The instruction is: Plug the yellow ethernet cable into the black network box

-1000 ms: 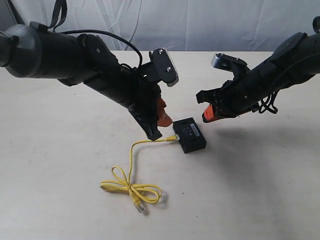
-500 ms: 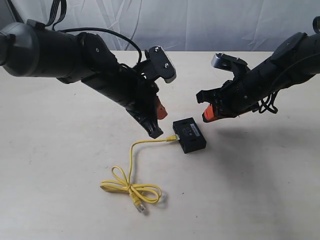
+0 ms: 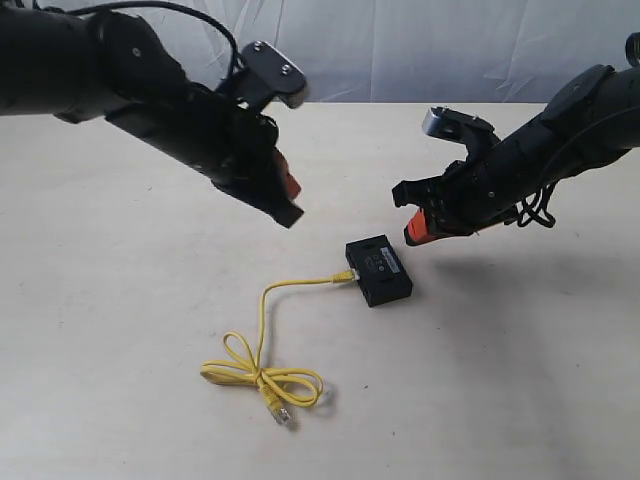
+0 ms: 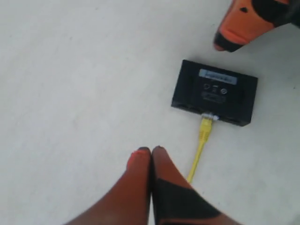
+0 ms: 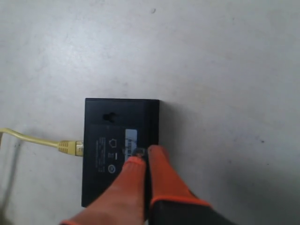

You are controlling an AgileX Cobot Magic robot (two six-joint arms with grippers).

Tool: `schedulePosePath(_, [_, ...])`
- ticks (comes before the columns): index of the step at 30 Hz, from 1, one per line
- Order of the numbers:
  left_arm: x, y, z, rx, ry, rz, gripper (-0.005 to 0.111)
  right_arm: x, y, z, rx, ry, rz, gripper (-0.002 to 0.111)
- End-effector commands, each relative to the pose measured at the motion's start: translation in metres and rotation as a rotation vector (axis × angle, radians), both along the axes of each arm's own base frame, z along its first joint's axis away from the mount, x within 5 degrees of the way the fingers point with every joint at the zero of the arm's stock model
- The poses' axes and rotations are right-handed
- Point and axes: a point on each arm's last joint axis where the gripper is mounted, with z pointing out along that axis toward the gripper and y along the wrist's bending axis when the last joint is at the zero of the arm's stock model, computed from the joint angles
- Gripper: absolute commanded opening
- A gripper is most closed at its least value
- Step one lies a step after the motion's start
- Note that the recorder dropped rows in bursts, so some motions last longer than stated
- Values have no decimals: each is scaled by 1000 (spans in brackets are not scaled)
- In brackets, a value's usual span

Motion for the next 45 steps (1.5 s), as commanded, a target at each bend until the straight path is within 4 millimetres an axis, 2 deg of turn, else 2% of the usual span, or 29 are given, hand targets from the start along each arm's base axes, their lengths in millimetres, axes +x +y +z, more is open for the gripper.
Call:
schedulePosePath(1, [5, 34, 12, 11, 81, 116, 0, -1, -2, 3, -3, -11, 1, -1])
schedulePosePath(11, [17, 123, 8, 58, 326, 478, 0, -1, -2, 3, -1, -8, 3, -1])
schedulePosePath(18, [20, 155, 7, 49, 377, 566, 0, -7, -2, 7, 1, 23, 62, -1])
schedulePosePath(23, [17, 160, 6, 47, 419, 586, 0, -11, -6, 25, -56, -42, 120, -1])
schedulePosePath(29, [15, 159, 6, 53, 440, 578, 0, -25, -16, 54, -150, -51, 169, -1])
schedulePosePath(32, [15, 159, 6, 50, 447, 577, 0, -32, -25, 63, -236, -3, 124, -1])
schedulePosePath(40, [14, 159, 7, 49, 459, 574, 0, -44, -59, 78, -552, 102, -155, -1])
schedulePosePath(45, [12, 162, 13, 59, 436, 623, 0, -47, -59, 85, -548, 84, -169, -1])
